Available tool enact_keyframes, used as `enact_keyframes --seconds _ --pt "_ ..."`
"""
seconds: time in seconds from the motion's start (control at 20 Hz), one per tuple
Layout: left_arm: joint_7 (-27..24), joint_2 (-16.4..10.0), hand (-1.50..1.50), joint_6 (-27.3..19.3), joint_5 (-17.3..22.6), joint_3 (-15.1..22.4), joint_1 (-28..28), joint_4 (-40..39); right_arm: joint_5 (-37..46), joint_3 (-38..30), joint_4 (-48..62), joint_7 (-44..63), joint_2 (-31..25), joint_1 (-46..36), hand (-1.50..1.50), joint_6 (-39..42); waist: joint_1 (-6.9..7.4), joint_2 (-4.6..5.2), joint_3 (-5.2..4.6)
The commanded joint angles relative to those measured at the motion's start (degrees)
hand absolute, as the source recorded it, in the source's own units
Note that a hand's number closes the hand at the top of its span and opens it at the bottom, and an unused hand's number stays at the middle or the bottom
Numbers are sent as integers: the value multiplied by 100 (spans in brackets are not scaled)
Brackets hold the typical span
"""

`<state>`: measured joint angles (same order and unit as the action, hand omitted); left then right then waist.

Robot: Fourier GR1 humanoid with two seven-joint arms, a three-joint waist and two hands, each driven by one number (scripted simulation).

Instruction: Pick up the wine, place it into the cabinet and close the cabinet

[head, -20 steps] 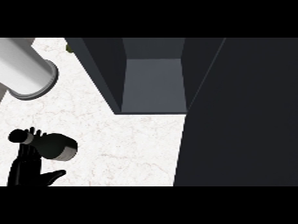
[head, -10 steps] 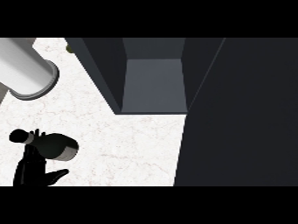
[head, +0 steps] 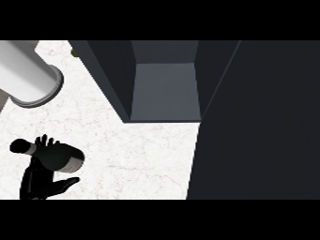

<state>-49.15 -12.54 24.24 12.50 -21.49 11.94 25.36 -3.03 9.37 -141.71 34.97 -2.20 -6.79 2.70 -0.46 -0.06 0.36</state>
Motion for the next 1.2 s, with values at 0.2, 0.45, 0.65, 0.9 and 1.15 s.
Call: enact_keyframes --seconds 0.2,0.45,0.65,0.9,1.15 --pt "-483 175 -150 251 141 -41 419 -149 -502 -334 -385 234 -112 -47 -150 107 -1 10 -43" --pt "-775 100 150 388 221 -163 508 -679 -341 -58 -436 16 18 444 -150 141 -41 25 -46" --pt "-230 288 150 395 385 -85 769 -414 -344 -184 -226 437 -40 -185 -150 18 7 12 -43" --pt "-296 345 150 484 377 10 879 -439 8 73 -90 89 104 -6 -150 38 3 14 -43" --pt "-344 443 150 243 355 43 1112 -759 -40 139 -118 -302 116 573 -150 261 -38 26 -44"
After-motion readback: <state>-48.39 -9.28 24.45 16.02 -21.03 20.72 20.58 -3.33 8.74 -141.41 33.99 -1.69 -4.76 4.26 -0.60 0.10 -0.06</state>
